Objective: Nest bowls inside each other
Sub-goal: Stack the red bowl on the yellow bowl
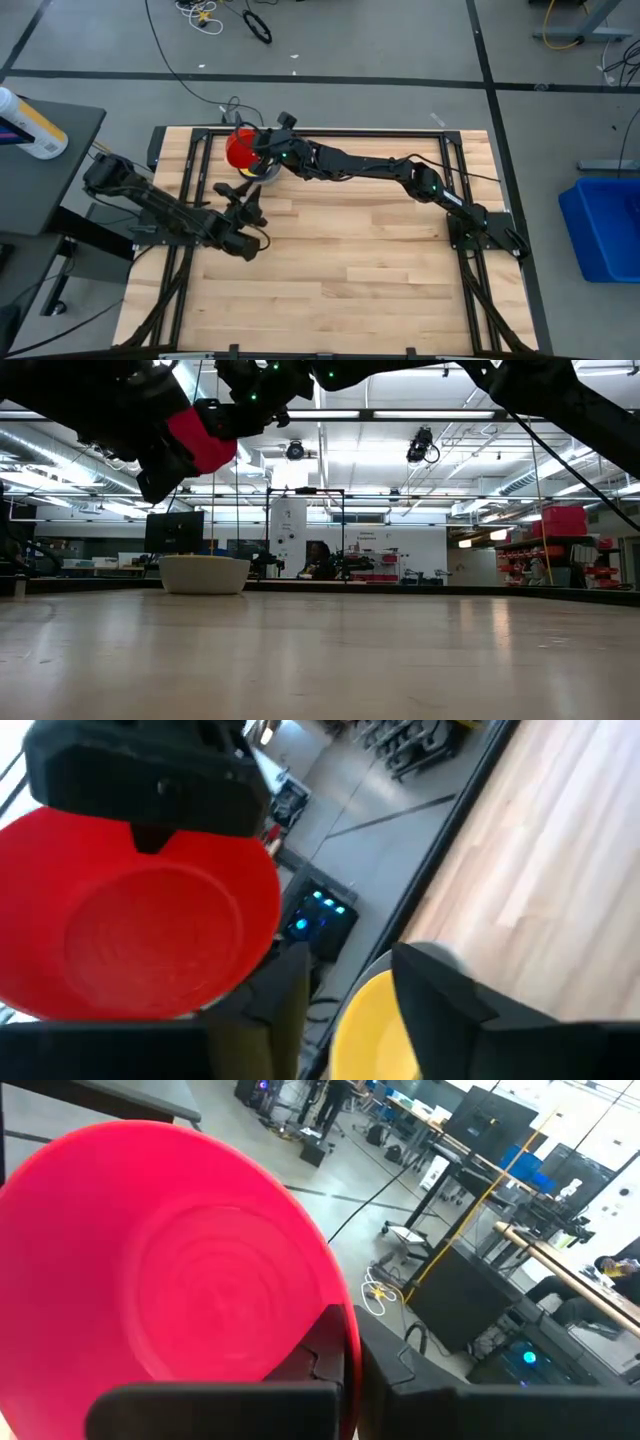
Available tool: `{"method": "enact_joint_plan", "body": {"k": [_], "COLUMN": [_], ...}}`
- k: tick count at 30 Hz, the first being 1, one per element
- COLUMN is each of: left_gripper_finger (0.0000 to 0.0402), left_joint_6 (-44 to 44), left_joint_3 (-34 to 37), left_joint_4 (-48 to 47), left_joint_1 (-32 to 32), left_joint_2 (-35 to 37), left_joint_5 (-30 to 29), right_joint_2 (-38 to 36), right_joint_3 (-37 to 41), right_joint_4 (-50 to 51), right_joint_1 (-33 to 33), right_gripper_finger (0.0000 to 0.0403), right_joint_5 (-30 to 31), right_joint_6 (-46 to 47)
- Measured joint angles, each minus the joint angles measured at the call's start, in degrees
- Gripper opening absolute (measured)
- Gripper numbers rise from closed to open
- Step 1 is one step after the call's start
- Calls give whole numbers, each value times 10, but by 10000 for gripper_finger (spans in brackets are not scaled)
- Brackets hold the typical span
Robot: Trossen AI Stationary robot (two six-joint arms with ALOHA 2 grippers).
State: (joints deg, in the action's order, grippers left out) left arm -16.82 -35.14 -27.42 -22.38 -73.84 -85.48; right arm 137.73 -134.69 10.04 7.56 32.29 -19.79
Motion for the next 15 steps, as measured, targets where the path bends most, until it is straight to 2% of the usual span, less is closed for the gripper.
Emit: {"method": "enact_joint_plan", "body": {"k": [3,6,10,15], "left_gripper_finger": [184,196,193,181], "left_joint_6": [25,47,74,146], "left_joint_3": [0,0,0,-1], "left_joint_4": [0,0,1,41], "left_joint_1": [26,37,40,37], "left_joint_2": [0,0,0,0], "left_joint_5": [-3,-13,-45,-47], "right_joint_2": [0,0,0,0], "right_joint_3": [0,0,0,0], "right_joint_4": [0,-3,4,4], "right_joint_1": [-7,-11,-8,-7], "right_gripper_finger": [5,5,5,5], "right_joint_5": [-9,14,7,4], "right_joint_6": [1,2,4,9]}}
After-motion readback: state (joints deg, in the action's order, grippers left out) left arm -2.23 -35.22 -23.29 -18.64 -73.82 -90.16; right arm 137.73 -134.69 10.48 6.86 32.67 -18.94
